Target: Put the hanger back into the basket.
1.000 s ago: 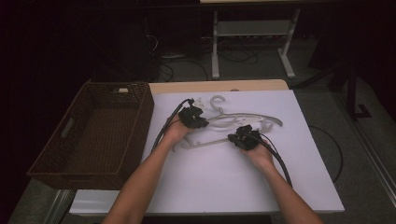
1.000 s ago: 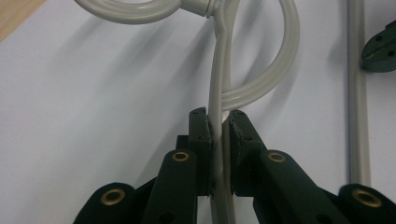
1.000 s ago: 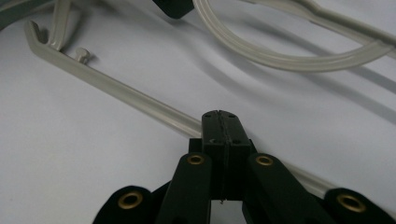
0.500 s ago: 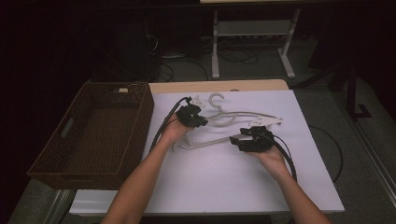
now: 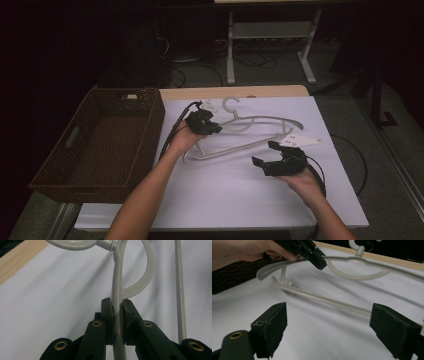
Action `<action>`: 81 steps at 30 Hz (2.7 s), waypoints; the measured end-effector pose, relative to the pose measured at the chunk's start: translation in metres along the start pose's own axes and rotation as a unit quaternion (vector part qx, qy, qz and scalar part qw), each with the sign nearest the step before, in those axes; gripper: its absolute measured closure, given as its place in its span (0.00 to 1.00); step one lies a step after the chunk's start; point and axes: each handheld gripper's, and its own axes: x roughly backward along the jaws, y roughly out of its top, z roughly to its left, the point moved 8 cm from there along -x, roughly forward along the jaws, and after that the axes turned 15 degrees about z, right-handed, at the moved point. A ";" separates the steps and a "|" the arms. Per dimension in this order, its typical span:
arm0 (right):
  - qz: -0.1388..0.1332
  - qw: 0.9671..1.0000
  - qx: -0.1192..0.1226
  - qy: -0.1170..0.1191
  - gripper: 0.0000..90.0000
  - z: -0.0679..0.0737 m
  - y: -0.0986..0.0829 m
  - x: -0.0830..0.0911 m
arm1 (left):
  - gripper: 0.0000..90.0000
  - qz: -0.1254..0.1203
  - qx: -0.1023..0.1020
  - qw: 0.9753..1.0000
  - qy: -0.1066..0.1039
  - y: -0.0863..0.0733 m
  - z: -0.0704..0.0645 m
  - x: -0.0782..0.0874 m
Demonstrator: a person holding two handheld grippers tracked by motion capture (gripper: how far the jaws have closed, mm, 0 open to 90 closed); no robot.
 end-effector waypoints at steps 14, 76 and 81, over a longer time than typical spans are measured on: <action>-0.023 1.000 -0.008 -0.004 0.15 0.004 -0.011 0.022 | 0.91 -0.004 0.009 1.000 0.020 0.002 -0.001 0.054; -0.053 0.998 -0.013 -0.017 0.14 0.005 -0.012 0.037 | 0.91 -0.046 0.105 0.985 0.132 -0.097 0.062 0.243; -0.055 0.998 -0.018 -0.018 0.14 0.004 -0.012 0.038 | 0.91 -0.049 0.120 0.981 0.143 -0.115 0.069 0.258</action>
